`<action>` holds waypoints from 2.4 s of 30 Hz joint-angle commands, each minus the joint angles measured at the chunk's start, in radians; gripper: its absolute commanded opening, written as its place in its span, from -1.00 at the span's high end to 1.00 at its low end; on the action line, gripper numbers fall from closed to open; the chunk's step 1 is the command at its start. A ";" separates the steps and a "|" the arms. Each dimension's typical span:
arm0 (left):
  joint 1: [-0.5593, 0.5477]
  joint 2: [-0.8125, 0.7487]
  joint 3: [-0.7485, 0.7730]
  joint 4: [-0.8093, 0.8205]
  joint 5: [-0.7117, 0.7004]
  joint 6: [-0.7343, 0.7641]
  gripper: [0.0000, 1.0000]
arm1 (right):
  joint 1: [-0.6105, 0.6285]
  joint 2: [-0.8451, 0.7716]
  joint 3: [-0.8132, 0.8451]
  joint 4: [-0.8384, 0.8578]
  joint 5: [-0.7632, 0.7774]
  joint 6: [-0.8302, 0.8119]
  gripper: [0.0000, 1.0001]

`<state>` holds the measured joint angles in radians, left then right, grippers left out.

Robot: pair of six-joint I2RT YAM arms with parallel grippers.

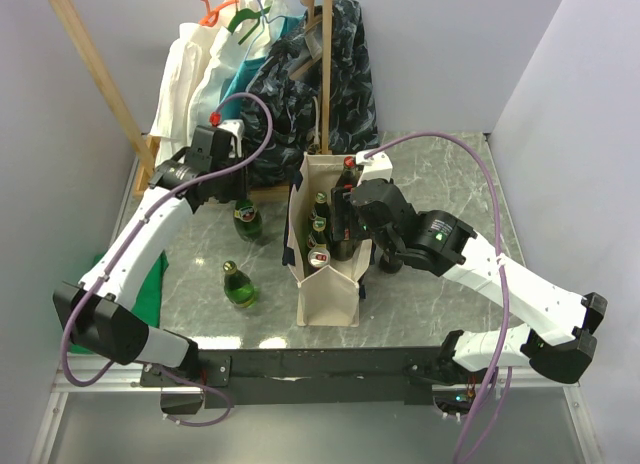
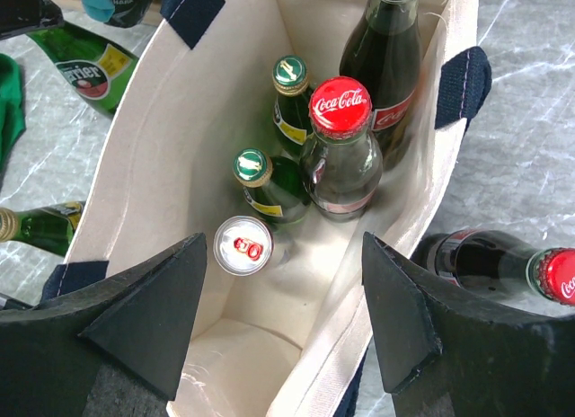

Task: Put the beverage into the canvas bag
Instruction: Pick up the drink from the center of the board, then place the drink in the canvas bag.

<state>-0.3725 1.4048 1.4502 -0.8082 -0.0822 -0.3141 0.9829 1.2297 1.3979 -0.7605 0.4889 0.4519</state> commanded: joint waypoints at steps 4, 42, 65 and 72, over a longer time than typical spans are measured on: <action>0.001 -0.061 0.142 0.038 0.050 0.049 0.98 | -0.006 -0.006 -0.005 -0.003 0.011 0.008 -0.53; -0.002 -0.102 0.473 -0.025 0.130 0.132 0.98 | -0.004 -0.111 -0.140 -0.188 -0.148 0.130 0.06; -0.149 -0.079 0.639 -0.032 0.111 0.145 0.98 | -0.004 -0.145 -0.094 -0.250 -0.116 0.149 1.00; -0.174 -0.086 0.654 -0.005 0.148 0.125 0.98 | 0.000 -0.148 -0.103 -0.247 -0.118 0.160 1.00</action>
<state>-0.5247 1.3525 2.0373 -0.9928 0.0299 -0.1783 0.9829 1.1141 1.2633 -1.0019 0.3576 0.6048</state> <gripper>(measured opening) 0.376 0.033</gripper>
